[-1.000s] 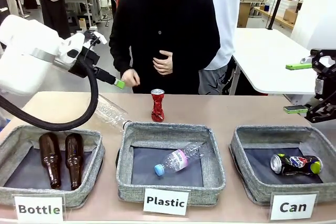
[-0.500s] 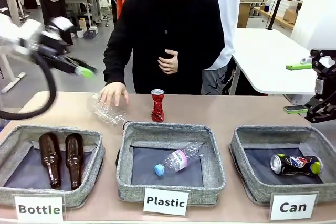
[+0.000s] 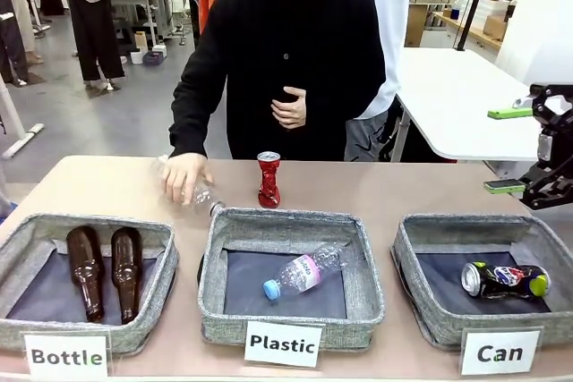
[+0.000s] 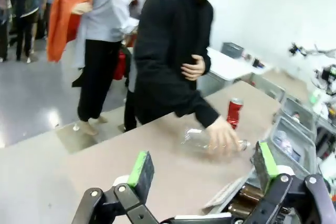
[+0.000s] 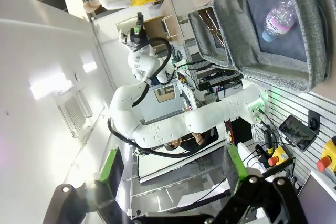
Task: Sort the can waste into the basket.
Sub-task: Pick up the can waste from the table and place it in the right Fabric basket.
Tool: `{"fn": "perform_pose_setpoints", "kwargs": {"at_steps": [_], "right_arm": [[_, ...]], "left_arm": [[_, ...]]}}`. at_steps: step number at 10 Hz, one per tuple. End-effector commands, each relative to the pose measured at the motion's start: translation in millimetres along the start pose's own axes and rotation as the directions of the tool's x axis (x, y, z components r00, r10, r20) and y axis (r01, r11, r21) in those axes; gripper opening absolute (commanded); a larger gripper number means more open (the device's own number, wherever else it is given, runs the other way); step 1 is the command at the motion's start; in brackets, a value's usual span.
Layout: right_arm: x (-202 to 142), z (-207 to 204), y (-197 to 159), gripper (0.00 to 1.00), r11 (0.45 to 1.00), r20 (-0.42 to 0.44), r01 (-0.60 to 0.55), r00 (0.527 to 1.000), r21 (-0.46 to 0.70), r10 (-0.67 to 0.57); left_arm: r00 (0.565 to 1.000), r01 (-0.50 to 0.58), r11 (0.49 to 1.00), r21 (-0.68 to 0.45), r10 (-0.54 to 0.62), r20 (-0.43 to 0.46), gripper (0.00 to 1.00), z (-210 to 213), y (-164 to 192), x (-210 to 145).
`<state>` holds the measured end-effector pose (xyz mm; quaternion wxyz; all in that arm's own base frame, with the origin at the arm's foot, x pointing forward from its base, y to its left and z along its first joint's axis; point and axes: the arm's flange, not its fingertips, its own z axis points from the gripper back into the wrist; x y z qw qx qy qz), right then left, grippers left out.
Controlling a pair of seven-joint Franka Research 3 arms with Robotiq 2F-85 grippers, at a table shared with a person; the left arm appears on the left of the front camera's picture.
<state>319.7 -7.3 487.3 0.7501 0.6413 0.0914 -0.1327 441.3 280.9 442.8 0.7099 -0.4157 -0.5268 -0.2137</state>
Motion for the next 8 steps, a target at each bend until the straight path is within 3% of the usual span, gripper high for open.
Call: {"fn": "perform_pose_setpoints", "kwargs": {"at_steps": [1,3,5,8], "right_arm": [[-2.4,0.0,4.0,1.0,1.0,0.005,0.02,1.0,0.002,-0.02],[-2.4,0.0,4.0,1.0,1.0,0.005,0.02,1.0,0.002,-0.02],[-2.4,0.0,4.0,1.0,1.0,0.005,0.02,1.0,0.002,-0.02],[-2.4,0.0,4.0,1.0,1.0,0.005,0.02,1.0,0.002,-0.02]], "left_arm": [[0.989,-0.094,0.994,0.048,0.088,0.115,1.0,-16.2,16.5,-25.5],[0.981,-0.118,0.992,0.048,0.109,0.16,1.0,-13.5,17.5,-38.4],[0.979,-0.127,0.992,0.011,0.124,0.164,1.0,-29.5,17.4,-23.4],[0.994,-0.11,0.993,-0.046,0.109,-0.015,1.0,-127.5,7.2,15.2]]}}
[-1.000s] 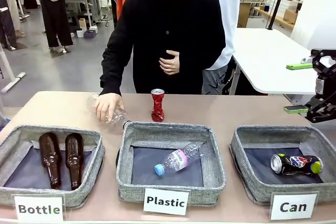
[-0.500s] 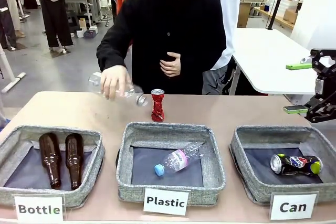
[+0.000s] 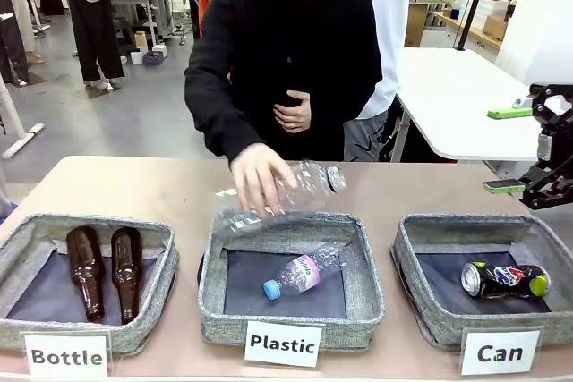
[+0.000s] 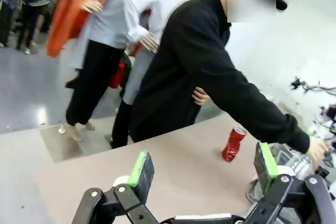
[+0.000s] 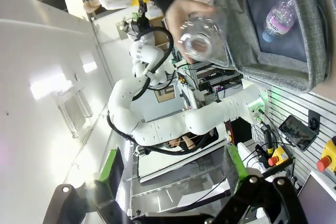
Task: Sort the can waste into the basket.
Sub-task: Pick up the can waste from the table and place it in the right Fabric basket.
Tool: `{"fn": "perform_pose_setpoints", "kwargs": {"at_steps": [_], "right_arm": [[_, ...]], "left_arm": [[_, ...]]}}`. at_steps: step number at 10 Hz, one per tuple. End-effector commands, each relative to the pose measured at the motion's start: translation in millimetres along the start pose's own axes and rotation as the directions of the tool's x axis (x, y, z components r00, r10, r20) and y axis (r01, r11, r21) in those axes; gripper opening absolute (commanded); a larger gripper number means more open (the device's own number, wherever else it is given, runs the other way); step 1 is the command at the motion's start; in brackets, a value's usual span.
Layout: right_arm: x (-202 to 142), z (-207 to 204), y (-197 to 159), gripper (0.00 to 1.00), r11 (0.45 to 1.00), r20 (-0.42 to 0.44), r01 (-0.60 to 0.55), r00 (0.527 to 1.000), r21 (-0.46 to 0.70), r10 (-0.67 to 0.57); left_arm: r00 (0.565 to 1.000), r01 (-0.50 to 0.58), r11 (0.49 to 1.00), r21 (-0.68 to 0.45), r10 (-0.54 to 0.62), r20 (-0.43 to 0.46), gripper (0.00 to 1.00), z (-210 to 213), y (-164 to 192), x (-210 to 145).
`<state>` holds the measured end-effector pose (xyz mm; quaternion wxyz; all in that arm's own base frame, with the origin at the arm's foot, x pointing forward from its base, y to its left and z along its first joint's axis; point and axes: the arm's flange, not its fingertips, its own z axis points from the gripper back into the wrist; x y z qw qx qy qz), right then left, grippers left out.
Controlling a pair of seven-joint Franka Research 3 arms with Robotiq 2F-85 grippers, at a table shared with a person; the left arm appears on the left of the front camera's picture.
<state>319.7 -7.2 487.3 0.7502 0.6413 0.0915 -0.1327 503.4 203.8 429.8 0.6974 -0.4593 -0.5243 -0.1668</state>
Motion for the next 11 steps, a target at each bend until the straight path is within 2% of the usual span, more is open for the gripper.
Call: {"fn": "perform_pose_setpoints", "kwargs": {"at_steps": [1,3,4,5,6,7,9,11], "right_arm": [[-2.4,0.1,4.0,1.0,1.0,0.006,0.02,1.0,0.002,-0.02],[-2.4,0.1,4.0,1.0,1.0,0.006,0.02,1.0,0.002,-0.02],[-2.4,0.1,4.0,1.0,1.0,0.006,0.02,1.0,0.002,-0.02],[-2.4,0.1,4.0,1.0,1.0,0.006,0.02,1.0,0.002,-0.02],[-2.4,0.1,4.0,1.0,1.0,0.006,0.02,1.0,0.002,-0.02],[-2.4,0.1,4.0,1.0,1.0,0.006,0.02,1.0,0.002,-0.02],[-2.4,0.1,4.0,1.0,1.0,0.006,0.02,1.0,0.002,-0.02],[-2.4,0.1,4.0,1.0,1.0,0.006,0.02,1.0,0.002,-0.02]], "left_arm": [[0.989,-0.001,0.999,-0.034,-0.004,-0.146,1.0,-68.3,-4.3,18.7],[0.958,0.056,0.996,0.065,-0.035,-0.285,1.0,-137.1,-4.4,23.3],[0.95,0.059,0.996,0.061,-0.038,-0.31,1.0,-150.5,0.4,30.8],[0.947,0.062,0.995,0.074,-0.035,-0.32,1.0,-146.2,4.6,31.3],[0.941,0.106,0.994,0.02,-0.094,-0.326,1.0,-124.9,5.3,26.4],[0.918,0.172,0.974,-0.149,-0.214,-0.333,1.0,-94.4,1.4,20.2],[0.911,0.203,0.921,-0.333,-0.303,-0.282,1.0,-35.1,-11.9,-11.3],[0.931,0.268,0.906,-0.327,-0.33,-0.154,1.0,8.2,-18.3,-35.6]]}}
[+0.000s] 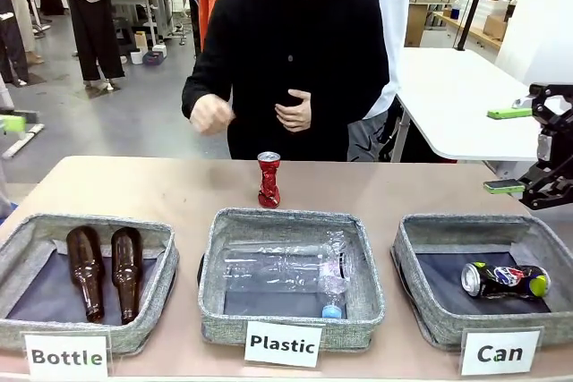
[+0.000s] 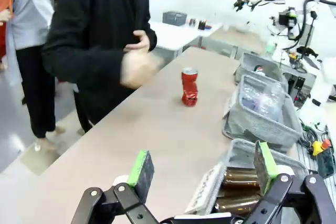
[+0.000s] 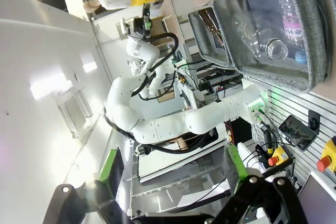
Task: Sort the can waste into the basket.
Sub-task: Pick up the can waste from the table and place it in the right Fabric basket.
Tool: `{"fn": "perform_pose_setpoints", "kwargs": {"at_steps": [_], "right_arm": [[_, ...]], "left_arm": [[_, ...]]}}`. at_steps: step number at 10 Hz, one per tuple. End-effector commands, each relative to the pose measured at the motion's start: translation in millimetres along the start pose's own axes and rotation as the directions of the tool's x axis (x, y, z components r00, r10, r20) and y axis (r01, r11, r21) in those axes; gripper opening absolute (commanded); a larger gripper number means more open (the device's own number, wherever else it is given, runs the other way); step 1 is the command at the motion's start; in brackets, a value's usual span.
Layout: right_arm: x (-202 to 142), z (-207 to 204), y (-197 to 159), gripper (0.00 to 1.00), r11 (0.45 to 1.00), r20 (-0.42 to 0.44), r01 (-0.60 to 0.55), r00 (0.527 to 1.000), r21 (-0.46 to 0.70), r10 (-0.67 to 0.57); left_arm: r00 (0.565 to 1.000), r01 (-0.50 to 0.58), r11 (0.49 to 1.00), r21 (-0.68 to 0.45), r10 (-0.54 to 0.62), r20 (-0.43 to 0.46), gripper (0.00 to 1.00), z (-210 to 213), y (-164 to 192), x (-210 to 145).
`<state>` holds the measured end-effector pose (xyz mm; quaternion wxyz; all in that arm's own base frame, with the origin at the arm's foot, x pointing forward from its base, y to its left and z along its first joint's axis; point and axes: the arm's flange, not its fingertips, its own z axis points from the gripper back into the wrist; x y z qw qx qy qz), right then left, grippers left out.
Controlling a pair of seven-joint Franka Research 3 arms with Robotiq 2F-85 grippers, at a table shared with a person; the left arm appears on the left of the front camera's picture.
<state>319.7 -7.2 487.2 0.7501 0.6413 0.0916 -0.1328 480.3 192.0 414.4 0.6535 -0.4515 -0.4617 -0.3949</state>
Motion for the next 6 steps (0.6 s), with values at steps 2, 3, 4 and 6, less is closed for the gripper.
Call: {"fn": "perform_pose_setpoints", "kwargs": {"at_steps": [2,3,4,6], "right_arm": [[-2.4,0.1,4.1,1.0,1.0,0.006,0.019,1.0,0.002,-0.019],[-2.4,0.1,4.1,1.0,1.0,0.006,0.019,1.0,0.002,-0.019],[-2.4,0.1,4.1,1.0,1.0,0.006,0.019,1.0,0.002,-0.019],[-2.4,0.1,4.1,1.0,1.0,0.006,0.019,1.0,0.002,-0.019]], "left_arm": [[0.998,0.022,1.0,-0.019,-0.021,0.064,1.0,5.6,-11.6,-21.6],[0.999,0.006,0.999,-0.038,-0.004,0.055,1.0,-7.4,-8.9,-16.0],[1.0,0.001,0.997,-0.082,-0.001,0.004,1.0,-34.3,2.3,-2.3],[0.983,-0.065,0.994,-0.085,0.048,-0.179,1.0,-124.4,30.5,30.8]]}}
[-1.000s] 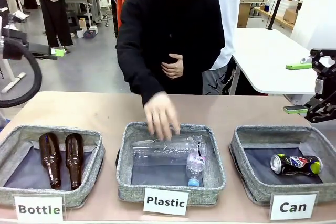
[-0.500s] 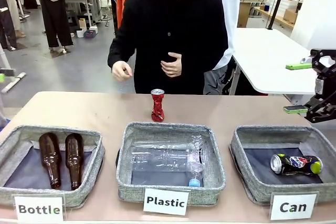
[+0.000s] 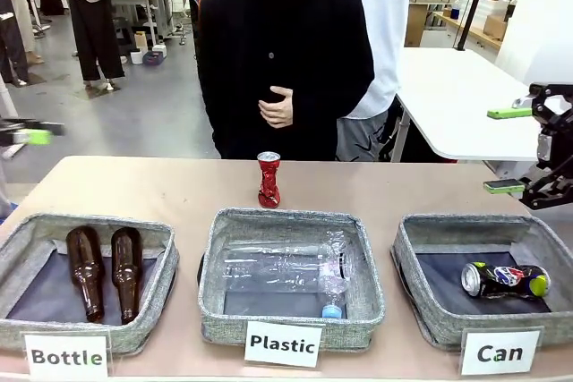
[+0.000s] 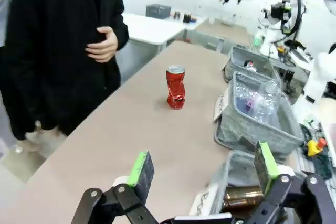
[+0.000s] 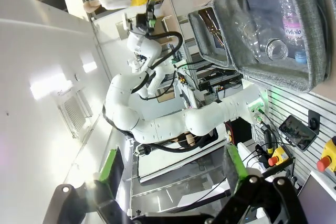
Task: Sort the can waste into the basket.
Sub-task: Pick up the can waste from the table and place it in the right Fabric basket.
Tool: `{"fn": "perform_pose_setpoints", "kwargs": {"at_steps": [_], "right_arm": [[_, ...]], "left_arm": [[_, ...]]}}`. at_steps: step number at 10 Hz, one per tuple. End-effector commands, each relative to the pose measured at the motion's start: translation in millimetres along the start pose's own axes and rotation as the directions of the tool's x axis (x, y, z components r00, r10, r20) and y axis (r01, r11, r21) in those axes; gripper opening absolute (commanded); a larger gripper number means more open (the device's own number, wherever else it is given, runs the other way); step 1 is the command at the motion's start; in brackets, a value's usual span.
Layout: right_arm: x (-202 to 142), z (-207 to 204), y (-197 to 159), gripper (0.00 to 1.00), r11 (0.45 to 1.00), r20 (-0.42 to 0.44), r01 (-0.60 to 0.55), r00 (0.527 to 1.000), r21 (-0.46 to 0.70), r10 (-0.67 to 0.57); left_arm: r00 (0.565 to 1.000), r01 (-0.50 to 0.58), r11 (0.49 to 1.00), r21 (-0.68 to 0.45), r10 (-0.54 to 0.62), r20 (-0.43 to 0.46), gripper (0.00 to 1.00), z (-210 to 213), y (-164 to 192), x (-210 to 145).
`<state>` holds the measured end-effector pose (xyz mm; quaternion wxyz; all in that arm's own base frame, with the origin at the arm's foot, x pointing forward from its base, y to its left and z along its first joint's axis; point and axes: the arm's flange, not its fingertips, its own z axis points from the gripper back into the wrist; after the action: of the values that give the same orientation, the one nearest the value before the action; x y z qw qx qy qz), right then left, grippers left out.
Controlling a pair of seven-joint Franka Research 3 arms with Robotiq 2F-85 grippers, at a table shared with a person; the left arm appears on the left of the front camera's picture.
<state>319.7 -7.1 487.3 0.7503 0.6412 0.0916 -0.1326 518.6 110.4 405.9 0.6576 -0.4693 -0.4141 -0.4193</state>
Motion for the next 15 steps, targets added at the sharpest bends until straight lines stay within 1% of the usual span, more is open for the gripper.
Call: {"fn": "perform_pose_setpoints", "kwargs": {"at_steps": [1,2,3,5,6,7,8,9,10,11,12,13,14,15], "right_arm": [[-2.4,0.2,4.0,1.0,1.0,0.006,0.02,1.0,0.002,-0.02],[-2.4,0.2,4.0,1.0,1.0,0.006,0.02,1.0,0.002,-0.02],[-2.4,0.2,4.0,1.0,1.0,0.006,0.02,1.0,0.002,-0.02],[-2.4,0.2,4.0,1.0,1.0,0.006,0.02,1.0,0.002,-0.02],[-2.4,0.2,4.0,1.0,1.0,0.006,0.02,1.0,0.002,-0.02],[-2.4,0.2,4.0,1.0,1.0,0.006,0.02,1.0,0.002,-0.02],[-2.4,0.2,4.0,1.0,1.0,0.006,0.02,1.0,0.002,-0.02],[-2.4,0.2,4.0,1.0,1.0,0.006,0.02,1.0,0.002,-0.02],[-2.4,0.2,4.0,1.0,1.0,0.006,0.02,1.0,0.002,-0.02],[-2.4,0.2,4.0,1.0,1.0,0.006,0.02,1.0,0.002,-0.02],[-2.4,0.2,4.0,1.0,1.0,0.006,0.02,1.0,0.002,-0.02],[-2.4,0.2,4.0,1.0,1.0,0.006,0.02,1.0,0.002,-0.02],[-2.4,0.2,4.0,1.0,1.0,0.006,0.02,1.0,0.002,-0.02],[-2.4,0.2,4.0,1.0,1.0,0.006,0.02,1.0,0.002,-0.02]], "left_arm": [[0.989,-0.019,0.999,-0.028,0.015,-0.148,1.0,-79.8,28.5,41.4],[0.974,-0.004,1.0,0.008,0.006,-0.225,1.0,-124.7,39.1,52.2],[0.956,0.024,0.998,-0.051,-0.038,-0.29,1.0,-164.5,45.7,58.6],[0.894,0.068,0.996,-0.054,-0.084,-0.44,1.0,-251.9,58.2,50.1],[0.88,0.092,0.99,-0.103,-0.13,-0.458,1.0,-286.2,63.8,42.7],[0.88,0.176,0.984,-0.028,-0.17,-0.444,1.0,-307.0,66.0,38.7],[0.866,0.264,0.963,0.057,-0.211,-0.453,1.0,-323.2,60.6,34.9],[0.863,0.188,0.967,0.17,-0.08,-0.498,1.0,-328.1,58.7,43.5],[0.875,0.174,0.984,-0.027,-0.167,-0.455,1.0,-324.1,59.9,29.9],[0.875,0.174,0.984,-0.027,-0.167,-0.455,1.0,-324.1,59.9,29.9],[0.868,0.21,0.976,0.059,-0.159,-0.47,1.0,-335.7,61.3,34.4],[0.875,0.218,0.976,-0.016,-0.203,-0.44,1.0,-341.9,65.1,25.9],[0.885,0.238,0.97,-0.047,-0.236,-0.4,1.0,-340.7,73.9,24.8],[0.898,0.232,0.97,-0.077,-0.244,-0.365,1.0,-341.6,76.9,18.9]]}}
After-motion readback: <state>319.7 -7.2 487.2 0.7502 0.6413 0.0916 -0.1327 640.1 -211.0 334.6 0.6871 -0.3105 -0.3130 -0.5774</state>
